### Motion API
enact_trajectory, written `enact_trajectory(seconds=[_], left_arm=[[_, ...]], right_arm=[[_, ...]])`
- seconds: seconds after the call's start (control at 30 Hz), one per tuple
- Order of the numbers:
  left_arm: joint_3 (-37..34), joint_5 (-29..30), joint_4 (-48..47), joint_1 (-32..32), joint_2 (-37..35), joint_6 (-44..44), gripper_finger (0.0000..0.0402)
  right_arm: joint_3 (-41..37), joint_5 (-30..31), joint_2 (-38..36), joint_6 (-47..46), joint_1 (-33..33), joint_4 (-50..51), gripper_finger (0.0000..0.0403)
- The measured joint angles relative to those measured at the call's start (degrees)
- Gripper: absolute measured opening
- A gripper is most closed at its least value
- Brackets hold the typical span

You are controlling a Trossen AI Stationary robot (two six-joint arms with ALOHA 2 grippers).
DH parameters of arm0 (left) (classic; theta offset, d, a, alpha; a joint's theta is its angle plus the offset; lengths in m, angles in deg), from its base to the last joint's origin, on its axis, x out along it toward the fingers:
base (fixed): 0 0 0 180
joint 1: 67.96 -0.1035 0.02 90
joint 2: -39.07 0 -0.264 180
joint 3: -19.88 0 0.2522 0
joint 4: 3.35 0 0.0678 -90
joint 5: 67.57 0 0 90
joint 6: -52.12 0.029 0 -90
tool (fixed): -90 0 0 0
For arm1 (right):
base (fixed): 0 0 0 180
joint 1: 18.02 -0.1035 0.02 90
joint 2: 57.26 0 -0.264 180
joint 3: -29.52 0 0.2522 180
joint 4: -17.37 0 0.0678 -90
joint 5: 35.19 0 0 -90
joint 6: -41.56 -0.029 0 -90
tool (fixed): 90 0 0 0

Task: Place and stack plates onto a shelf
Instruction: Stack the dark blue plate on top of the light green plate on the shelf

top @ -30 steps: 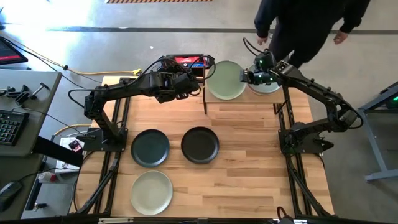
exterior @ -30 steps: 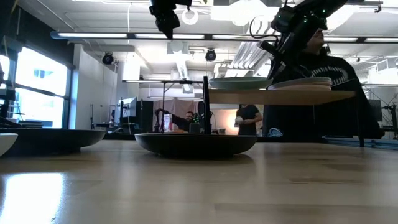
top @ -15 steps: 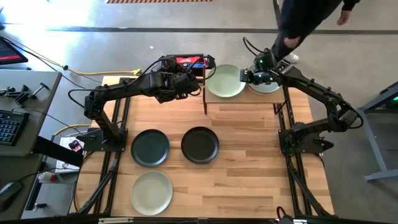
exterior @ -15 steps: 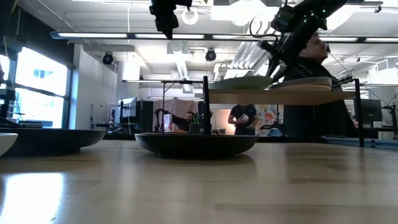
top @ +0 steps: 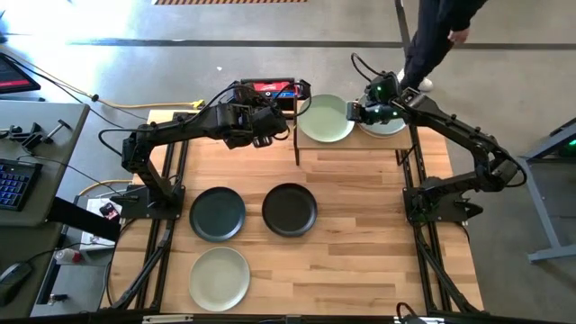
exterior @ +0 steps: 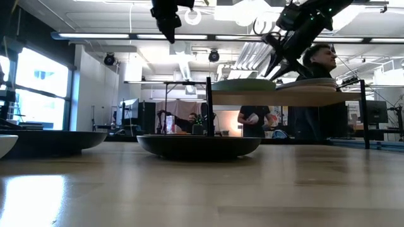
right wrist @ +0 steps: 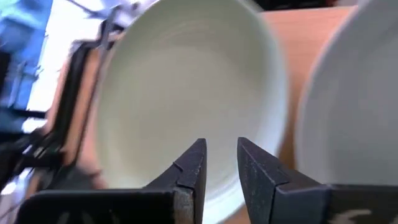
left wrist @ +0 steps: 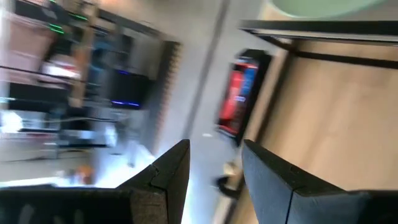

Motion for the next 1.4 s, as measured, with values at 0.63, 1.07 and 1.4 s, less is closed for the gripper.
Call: enact_trajectory(seconds=[0.63, 1.07, 1.4], left_arm=[[-0.9, -27.5, -23.6, 2.9, 0.4, -35.1, 0.0135], [-11.4, -34.9, -23.3, 8.4, 0.1, -44.9, 0.0135], [-20.9, -36.5, -23.3, 12.0, 0.1, -50.9, 0.0135]], right_arm=[[0.0, -12.2, -8.9, 3.3, -21.3, 7.1, 0.0067], [0.0, 1.0, -7.8, 1.8, -34.0, 7.8, 0.0067], [0.0, 3.6, -3.8, 2.3, -38.3, 7.1, 0.0088]])
